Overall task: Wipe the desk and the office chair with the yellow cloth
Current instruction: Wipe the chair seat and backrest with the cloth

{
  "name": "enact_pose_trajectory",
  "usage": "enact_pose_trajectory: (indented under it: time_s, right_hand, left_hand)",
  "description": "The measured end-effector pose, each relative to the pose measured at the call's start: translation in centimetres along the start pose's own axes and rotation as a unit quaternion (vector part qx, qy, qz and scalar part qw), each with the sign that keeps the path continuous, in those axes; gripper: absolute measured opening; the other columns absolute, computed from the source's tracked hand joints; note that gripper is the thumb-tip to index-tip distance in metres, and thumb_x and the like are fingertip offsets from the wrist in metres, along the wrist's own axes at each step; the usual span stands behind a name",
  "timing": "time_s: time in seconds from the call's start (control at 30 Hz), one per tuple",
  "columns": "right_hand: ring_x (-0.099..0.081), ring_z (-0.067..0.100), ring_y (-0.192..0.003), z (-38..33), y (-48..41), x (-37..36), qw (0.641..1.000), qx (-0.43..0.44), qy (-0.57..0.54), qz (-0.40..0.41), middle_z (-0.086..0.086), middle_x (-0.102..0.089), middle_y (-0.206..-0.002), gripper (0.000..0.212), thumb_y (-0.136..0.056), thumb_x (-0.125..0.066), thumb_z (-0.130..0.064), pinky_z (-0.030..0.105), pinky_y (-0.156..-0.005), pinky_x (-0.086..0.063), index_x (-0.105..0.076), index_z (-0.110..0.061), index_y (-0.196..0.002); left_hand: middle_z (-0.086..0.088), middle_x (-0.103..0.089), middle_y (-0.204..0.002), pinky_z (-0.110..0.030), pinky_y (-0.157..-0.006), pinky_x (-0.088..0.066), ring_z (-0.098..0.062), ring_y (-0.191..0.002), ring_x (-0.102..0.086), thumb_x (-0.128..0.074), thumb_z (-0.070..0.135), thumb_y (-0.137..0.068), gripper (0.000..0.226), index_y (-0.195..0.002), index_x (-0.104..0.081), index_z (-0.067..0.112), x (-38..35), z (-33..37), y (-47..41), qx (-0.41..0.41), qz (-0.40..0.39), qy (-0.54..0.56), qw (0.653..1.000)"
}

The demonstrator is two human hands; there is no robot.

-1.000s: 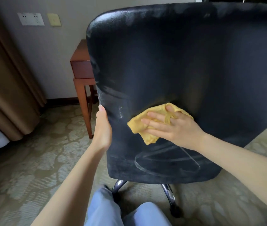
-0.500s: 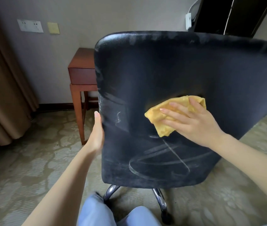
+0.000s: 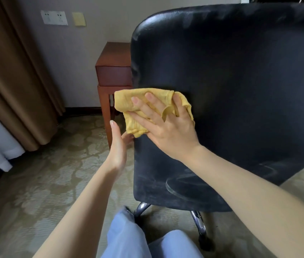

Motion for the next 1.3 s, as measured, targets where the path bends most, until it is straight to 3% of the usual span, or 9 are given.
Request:
enact_pose_trajectory:
  time_s: [0.13, 0.2, 0.27, 0.43, 0.57, 0.7, 0.87, 1.03, 1.3]
  right_hand:
    - [-0.032, 0.015, -0.138, -2.0, 3.5, -1.7, 0.999, 0.044, -0.02, -0.023, -0.01, -0.035, -0.149, 0.056, -0.09, -0.06, -0.026, 0.045, -0.109, -0.022, -0.041, -0.032, -0.142]
    - [-0.037, 0.014, -0.136, -2.5, 4.8, -2.3, 0.996, 0.069, -0.051, -0.038, -0.009, -0.035, -0.149, 0.057, -0.089, -0.057, -0.015, 0.043, -0.108, -0.024, -0.041, -0.028, -0.142]
    - [-0.045, 0.012, -0.131, -2.7, 5.7, -2.7, 0.992, 0.087, -0.067, -0.057, -0.009, -0.035, -0.149, 0.056, -0.091, -0.047, -0.008, 0.041, -0.108, -0.028, -0.037, -0.026, -0.144]
    - [-0.042, 0.009, -0.133, -1.5, 7.9, -2.0, 0.981, 0.16, -0.061, -0.091, -0.012, -0.032, -0.149, 0.065, -0.083, -0.058, -0.013, 0.034, -0.107, -0.036, -0.036, -0.032, -0.141]
    - [-0.045, 0.006, -0.129, 1.1, 10.1, -1.2, 0.966, 0.221, -0.055, -0.12, -0.016, -0.043, -0.143, 0.069, -0.073, -0.076, -0.019, 0.029, -0.107, -0.035, -0.049, -0.04, -0.133]
    - [-0.043, 0.009, -0.131, 4.5, 10.7, 0.3, 0.957, 0.255, -0.022, -0.135, -0.012, -0.042, -0.144, 0.067, -0.074, -0.074, -0.019, 0.033, -0.108, -0.032, -0.05, -0.035, -0.134]
    - [-0.031, 0.016, -0.135, 8.5, 7.2, 2.3, 0.972, 0.225, 0.012, -0.061, -0.006, -0.035, -0.148, 0.052, -0.094, -0.041, -0.005, 0.044, -0.111, -0.024, -0.042, -0.028, -0.14]
    - [-0.029, 0.022, -0.137, 8.6, 0.5, 4.3, 0.987, 0.157, 0.044, 0.014, -0.002, -0.035, -0.149, 0.045, -0.097, -0.047, -0.024, 0.048, -0.112, -0.016, -0.041, -0.028, -0.142]
    - [-0.032, 0.024, -0.139, 1.3, -5.0, 2.8, 0.997, 0.024, 0.074, -0.015, 0.004, -0.036, -0.151, 0.043, -0.093, -0.047, -0.042, 0.055, -0.11, -0.009, -0.053, -0.023, -0.132]
  left_hand:
    - [0.015, -0.052, -0.132, -0.018, -0.101, -0.026, -0.001, -0.121, -0.047, 0.01, 0.065, -0.09, 0.079, -0.129, -0.05, 0.032, 0.0, -0.2, -0.1, -0.016, 0.006, 0.0, 1.0]
    - [0.022, -0.062, -0.116, -0.008, -0.09, -0.036, 0.007, -0.112, -0.053, 0.009, 0.061, -0.092, 0.075, -0.113, -0.059, 0.037, -0.3, 0.2, 0.1, -0.037, 0.014, -0.007, 0.999]
    - [0.023, -0.061, -0.117, -0.015, -0.1, -0.031, 0.004, -0.119, -0.048, 0.01, 0.061, -0.092, 0.076, -0.109, -0.06, 0.037, -0.6, 0.2, 0.1, -0.034, 0.009, 0.005, 0.999]
    - [0.007, -0.046, -0.141, -0.028, -0.107, -0.021, -0.008, -0.13, -0.038, 0.007, 0.065, -0.09, 0.08, -0.141, -0.041, 0.025, -1.2, -0.4, 0.6, 0.009, 0.035, 0.048, 0.998]
    - [0.007, -0.043, -0.146, -0.031, -0.106, -0.018, -0.006, -0.125, -0.038, 0.006, 0.064, -0.091, 0.077, -0.142, -0.039, 0.028, -1.3, -0.3, 1.1, 0.031, 0.042, 0.06, 0.997]
    - [0.004, -0.036, -0.152, -0.046, -0.116, -0.007, -0.017, -0.141, -0.028, 0.006, 0.067, -0.089, 0.082, -0.144, -0.039, 0.026, -0.8, -0.2, 1.7, 0.055, 0.037, 0.061, 0.996]
    - [0.003, -0.034, -0.153, -0.043, -0.114, -0.013, -0.017, -0.142, -0.027, 0.005, 0.068, -0.089, 0.083, -0.143, -0.04, 0.024, -0.9, -0.1, 2.4, 0.058, 0.027, 0.094, 0.993]
    - [0.002, -0.045, -0.144, -0.029, -0.093, -0.02, -0.006, -0.117, -0.041, 0.005, 0.066, -0.09, 0.086, -0.137, -0.047, 0.016, -0.3, -0.4, 2.1, 0.056, 0.04, 0.132, 0.989]
    - [0.004, -0.06, -0.13, -0.043, -0.116, -0.007, -0.014, -0.133, -0.042, 0.008, 0.072, -0.086, 0.092, -0.132, -0.051, 0.02, 1.6, -2.1, 0.8, 0.062, 0.029, 0.158, 0.985]
Point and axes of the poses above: each hand's wrist, its own y-axis away from the middle knuckle, its own x-axis out of the back of the hand, z = x × y, the point moved 4 cm from there along -y, towards the middle knuckle
